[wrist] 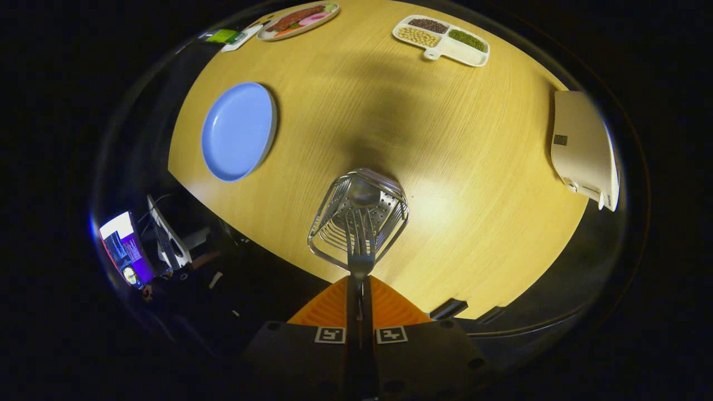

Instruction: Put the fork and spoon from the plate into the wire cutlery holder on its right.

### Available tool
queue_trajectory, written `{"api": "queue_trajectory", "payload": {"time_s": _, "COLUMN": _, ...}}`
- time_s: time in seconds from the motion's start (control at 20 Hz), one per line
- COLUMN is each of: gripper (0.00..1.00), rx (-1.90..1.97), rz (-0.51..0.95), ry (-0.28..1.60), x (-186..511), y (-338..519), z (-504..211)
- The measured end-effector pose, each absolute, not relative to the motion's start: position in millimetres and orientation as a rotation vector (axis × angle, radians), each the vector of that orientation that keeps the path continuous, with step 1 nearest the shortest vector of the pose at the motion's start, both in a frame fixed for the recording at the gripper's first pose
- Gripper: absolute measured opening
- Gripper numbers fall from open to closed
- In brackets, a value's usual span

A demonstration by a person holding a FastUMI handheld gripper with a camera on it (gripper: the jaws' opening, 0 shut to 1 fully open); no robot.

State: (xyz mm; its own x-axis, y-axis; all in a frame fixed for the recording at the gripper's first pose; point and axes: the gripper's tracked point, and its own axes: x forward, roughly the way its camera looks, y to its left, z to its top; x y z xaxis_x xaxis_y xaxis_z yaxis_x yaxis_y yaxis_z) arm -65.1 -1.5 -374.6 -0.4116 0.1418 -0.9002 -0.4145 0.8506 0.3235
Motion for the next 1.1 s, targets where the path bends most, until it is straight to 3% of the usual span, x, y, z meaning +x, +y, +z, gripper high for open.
{"api": "queue_trajectory", "payload": {"time_s": 0.7, "gripper": 0.06, "rx": -0.372, "rz": 0.604, "ry": 2.069, "x": -54, "y": 14, "z": -405}}
{"api": "queue_trajectory", "payload": {"time_s": 1.0, "gripper": 0.16, "rx": -0.325, "rz": 0.643, "ry": 1.974, "x": -48, "y": 22, "z": -404}}
{"api": "queue_trajectory", "payload": {"time_s": 1.1, "gripper": 0.29, "rx": -0.272, "rz": 0.656, "ry": 1.901, "x": -43, "y": 25, "z": -399}}
